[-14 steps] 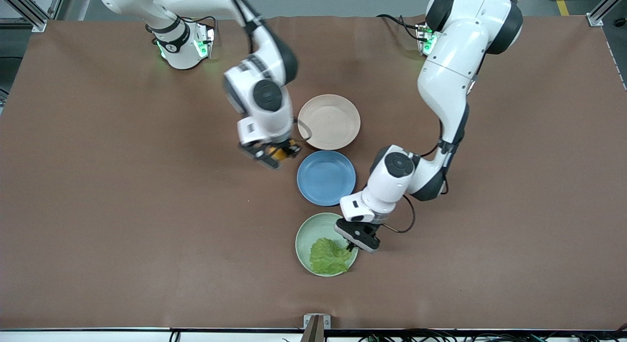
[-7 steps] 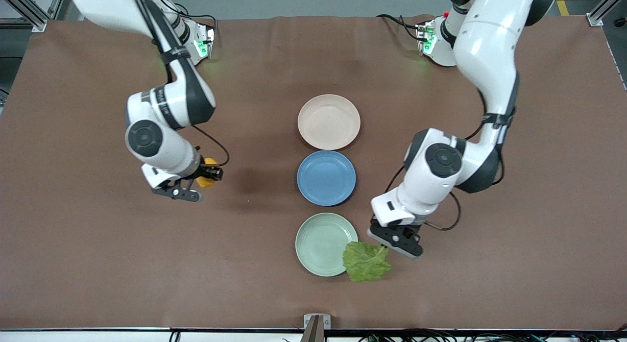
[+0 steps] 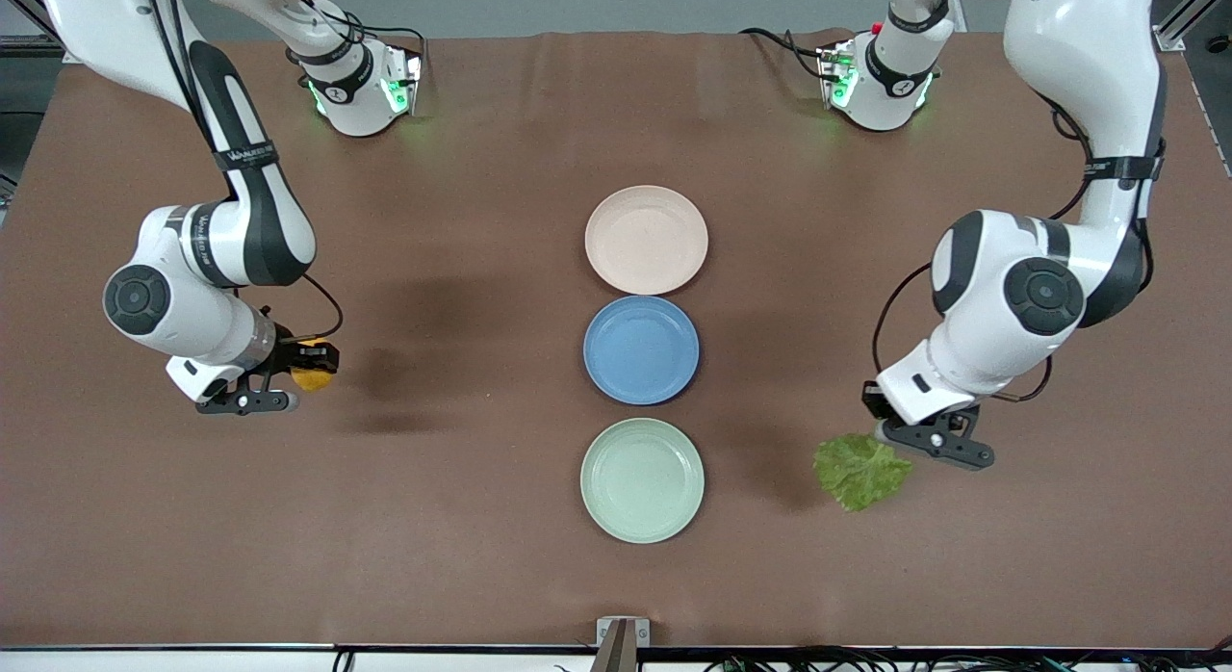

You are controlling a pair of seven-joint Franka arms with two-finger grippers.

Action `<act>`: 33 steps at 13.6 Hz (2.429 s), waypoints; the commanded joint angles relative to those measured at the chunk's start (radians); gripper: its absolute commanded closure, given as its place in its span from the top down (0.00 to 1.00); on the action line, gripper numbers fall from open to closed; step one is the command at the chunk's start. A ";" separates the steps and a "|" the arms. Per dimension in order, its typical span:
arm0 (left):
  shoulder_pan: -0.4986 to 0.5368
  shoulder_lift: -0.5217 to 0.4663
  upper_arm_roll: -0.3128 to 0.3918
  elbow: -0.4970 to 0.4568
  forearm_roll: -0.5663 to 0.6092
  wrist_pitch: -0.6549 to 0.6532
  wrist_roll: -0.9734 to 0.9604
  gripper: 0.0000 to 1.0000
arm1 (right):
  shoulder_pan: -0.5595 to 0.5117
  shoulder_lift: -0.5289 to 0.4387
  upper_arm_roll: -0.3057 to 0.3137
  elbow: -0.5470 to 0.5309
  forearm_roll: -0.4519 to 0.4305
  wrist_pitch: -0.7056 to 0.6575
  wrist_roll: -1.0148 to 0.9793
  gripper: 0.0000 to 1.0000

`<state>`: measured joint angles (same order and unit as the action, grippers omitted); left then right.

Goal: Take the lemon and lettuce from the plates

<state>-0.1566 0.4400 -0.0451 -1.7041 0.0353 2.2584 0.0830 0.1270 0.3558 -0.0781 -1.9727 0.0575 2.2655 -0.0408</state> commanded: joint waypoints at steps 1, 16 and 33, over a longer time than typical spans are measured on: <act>0.064 -0.081 -0.007 -0.159 0.014 0.018 -0.012 0.01 | -0.027 -0.006 0.023 -0.055 0.004 0.075 -0.059 0.00; 0.198 -0.003 -0.012 -0.313 0.008 0.216 -0.025 1.00 | 0.002 0.078 0.031 -0.187 0.004 0.259 -0.090 0.02; 0.215 -0.265 -0.002 0.265 0.008 -0.583 -0.005 1.00 | -0.059 0.028 0.023 0.372 -0.011 -0.473 -0.068 1.00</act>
<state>0.0538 0.1835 -0.0470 -1.4732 0.0353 1.7575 0.0770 0.0970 0.3850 -0.0656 -1.6879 0.0567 1.8913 -0.1117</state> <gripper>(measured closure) 0.000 0.000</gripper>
